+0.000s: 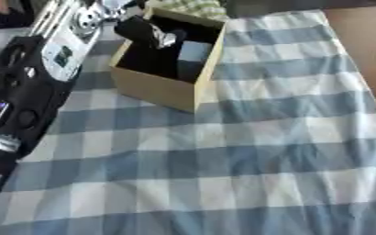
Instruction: Pick up objects on the table and place them in the box.
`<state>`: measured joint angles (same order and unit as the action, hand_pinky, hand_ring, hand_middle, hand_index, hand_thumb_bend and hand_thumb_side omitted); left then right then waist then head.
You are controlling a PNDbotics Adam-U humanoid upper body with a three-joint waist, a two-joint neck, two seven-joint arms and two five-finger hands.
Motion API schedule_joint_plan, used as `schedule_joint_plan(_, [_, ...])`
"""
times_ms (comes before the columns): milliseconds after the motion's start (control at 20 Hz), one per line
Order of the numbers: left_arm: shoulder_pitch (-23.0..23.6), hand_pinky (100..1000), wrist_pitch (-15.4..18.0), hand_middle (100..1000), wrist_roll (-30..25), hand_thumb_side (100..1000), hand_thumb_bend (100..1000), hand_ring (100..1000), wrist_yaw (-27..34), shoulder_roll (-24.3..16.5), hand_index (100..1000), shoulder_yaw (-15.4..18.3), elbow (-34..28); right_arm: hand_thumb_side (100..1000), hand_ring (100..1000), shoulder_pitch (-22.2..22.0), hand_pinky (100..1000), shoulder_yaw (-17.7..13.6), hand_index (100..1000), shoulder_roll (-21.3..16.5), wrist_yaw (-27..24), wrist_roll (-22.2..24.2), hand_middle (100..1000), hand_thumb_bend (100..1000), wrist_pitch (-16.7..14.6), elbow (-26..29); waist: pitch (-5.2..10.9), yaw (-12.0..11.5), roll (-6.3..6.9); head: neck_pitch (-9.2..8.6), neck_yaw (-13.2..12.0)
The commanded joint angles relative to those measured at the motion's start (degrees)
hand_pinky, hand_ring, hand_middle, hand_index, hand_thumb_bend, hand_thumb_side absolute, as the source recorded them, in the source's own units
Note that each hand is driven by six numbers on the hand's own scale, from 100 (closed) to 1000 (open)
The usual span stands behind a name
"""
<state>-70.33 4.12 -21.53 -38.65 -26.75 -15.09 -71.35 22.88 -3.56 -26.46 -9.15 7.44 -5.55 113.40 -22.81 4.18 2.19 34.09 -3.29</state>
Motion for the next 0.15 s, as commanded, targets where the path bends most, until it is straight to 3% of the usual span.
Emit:
schedule_joint_plan(50, [0.0, 527, -3.2, 749, 1.0, 390, 144, 720, 7.3, -3.3, 789, 1.4, -7.3, 1000, 670, 0.1, 722, -0.7, 799, -0.8, 0.5, -0.5, 666, 100, -0.1, 0.8, 2.16, -0.6, -0.36, 1.38, 0.8])
schedule_joint_plan(150, [1.8, 503, -5.4, 737, 2.3, 349, 100, 705, 12.6, -5.4, 773, 2.1, -13.6, 1000, 671, -0.2, 723, -0.8, 798, -0.9, 0.6, -0.6, 666, 100, -0.2, 0.8, 2.73, -1.6, -0.6, 2.31, 1.2])
